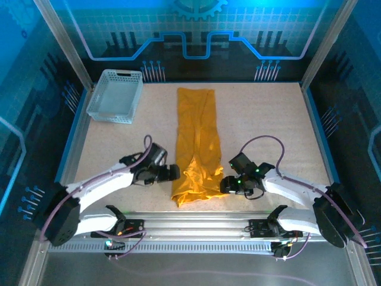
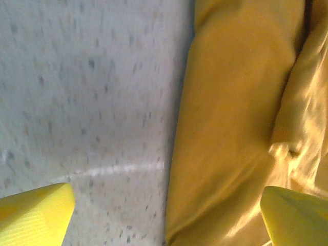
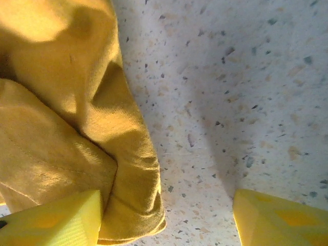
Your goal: Fold the inside-out t-shirt
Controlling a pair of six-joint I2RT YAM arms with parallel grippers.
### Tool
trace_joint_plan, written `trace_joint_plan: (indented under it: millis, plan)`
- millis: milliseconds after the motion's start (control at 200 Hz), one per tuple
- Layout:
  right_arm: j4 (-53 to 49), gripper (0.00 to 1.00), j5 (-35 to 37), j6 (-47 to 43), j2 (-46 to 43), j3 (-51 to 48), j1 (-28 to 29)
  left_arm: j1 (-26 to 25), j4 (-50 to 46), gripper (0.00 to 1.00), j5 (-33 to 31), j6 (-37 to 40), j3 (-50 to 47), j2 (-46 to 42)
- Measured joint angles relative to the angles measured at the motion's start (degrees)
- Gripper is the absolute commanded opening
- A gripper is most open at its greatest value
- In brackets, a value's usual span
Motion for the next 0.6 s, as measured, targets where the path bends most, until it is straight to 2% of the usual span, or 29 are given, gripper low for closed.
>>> trace_joint_plan:
  millis: [100,210,455,600]
  plan:
    - [1.7,0.65,-1.0,0.3,-0.5,-0.6,0.3,-3.7,1.7,0.87,-0.4,-2.9,-3.3,-5.6]
    - [4.0,0.61,-1.9,0.9,-0.5,-1.2,1.0,-6.9,5.2,0.83,-0.7,-5.8,-6.0,-8.1]
    - [6.3,0.54,-1.6,2.6,-0.6,-2.6,1.7,-12.5,10.3,0.76,-1.9,-11.7,-10.8,-5.3]
    - [6.5,0.5,-0.5,3.3,-0.7,-2.7,2.4,-14.0,13.6,0.69,-2.8,-14.2,-11.8,-3.1]
